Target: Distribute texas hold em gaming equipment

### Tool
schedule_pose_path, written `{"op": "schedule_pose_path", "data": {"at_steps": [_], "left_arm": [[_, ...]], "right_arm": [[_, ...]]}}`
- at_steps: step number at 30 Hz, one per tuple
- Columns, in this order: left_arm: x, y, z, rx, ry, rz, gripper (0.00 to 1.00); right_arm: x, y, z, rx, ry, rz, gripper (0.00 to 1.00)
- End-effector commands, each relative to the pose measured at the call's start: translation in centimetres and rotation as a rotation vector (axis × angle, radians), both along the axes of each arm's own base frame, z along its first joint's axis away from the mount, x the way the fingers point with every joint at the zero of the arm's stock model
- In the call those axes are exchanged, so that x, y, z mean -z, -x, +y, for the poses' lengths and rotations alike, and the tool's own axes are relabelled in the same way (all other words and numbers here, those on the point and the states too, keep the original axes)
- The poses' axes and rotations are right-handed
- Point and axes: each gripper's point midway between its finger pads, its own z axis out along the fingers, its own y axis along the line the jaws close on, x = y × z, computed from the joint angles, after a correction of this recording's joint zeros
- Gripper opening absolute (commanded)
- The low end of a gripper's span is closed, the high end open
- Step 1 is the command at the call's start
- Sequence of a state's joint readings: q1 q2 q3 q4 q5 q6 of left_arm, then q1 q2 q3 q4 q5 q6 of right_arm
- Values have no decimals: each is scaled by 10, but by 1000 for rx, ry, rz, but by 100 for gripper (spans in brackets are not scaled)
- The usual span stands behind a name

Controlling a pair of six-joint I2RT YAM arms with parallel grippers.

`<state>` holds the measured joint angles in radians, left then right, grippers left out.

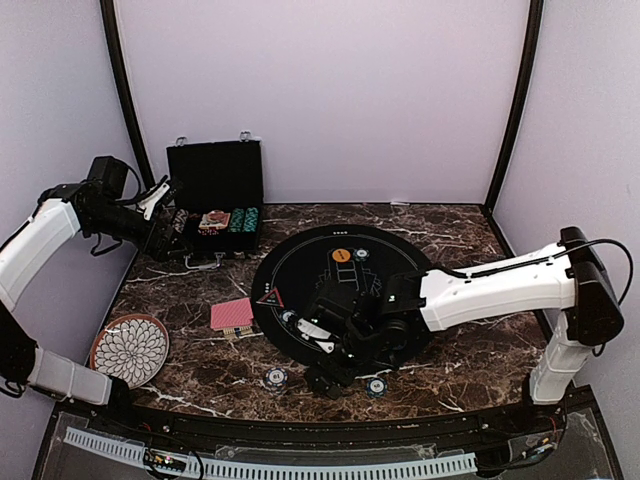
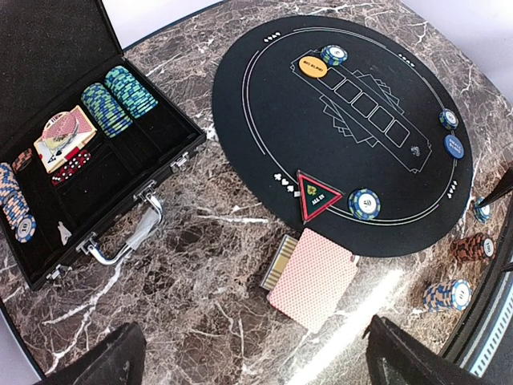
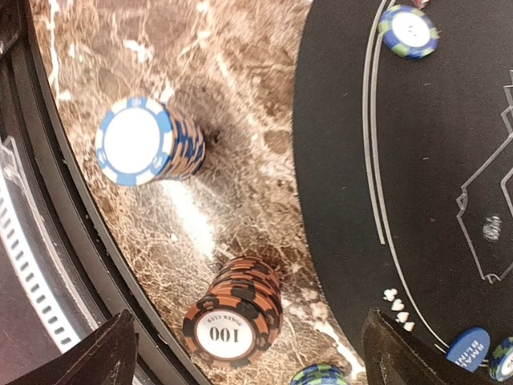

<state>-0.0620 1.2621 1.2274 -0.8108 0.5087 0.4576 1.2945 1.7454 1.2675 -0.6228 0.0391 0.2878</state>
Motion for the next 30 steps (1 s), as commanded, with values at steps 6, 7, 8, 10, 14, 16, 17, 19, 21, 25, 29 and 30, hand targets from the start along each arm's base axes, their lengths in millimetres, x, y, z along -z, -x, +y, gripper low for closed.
{"op": "schedule_pose_path", "data": {"at_steps": [6,7,8,10,14,16,17,19,21,25,29,30], "left_arm": [[-7,9,-4,21,17,-12,99],[-7,9,-4,21,18,-11,99],[-7,9,-5,22,20,-11,99],[-7,10,-5,22,20,-11,99],[-8,10,-5,26,20,-14,99],[-9,11,-5,27,20,-17,99],[-9,11,-5,28,20,-17,99],[-9,11,-5,28,19,-17,99],[-9,11,-5,28,19,-17,99],[-9,11,-4,25,15,-20,99],[-9,11,-4,25,17,-20,99],[-9,11,-4,25,16,-20,99]], "right_arm": [[18,8,8,-70,48,8,92],[19,9,8,-71,47,7,92],[20,8,9,-70,46,6,92],[21,8,10,-68,45,6,91],[27,7,11,-69,54,5,88],[29,7,12,-71,58,7,87],[29,7,12,-71,58,7,86],[30,7,13,-72,58,7,84],[29,7,13,-73,58,7,81],[30,7,13,-75,56,8,75],[29,7,13,-74,53,8,67],[29,7,13,-73,52,8,65]]}}
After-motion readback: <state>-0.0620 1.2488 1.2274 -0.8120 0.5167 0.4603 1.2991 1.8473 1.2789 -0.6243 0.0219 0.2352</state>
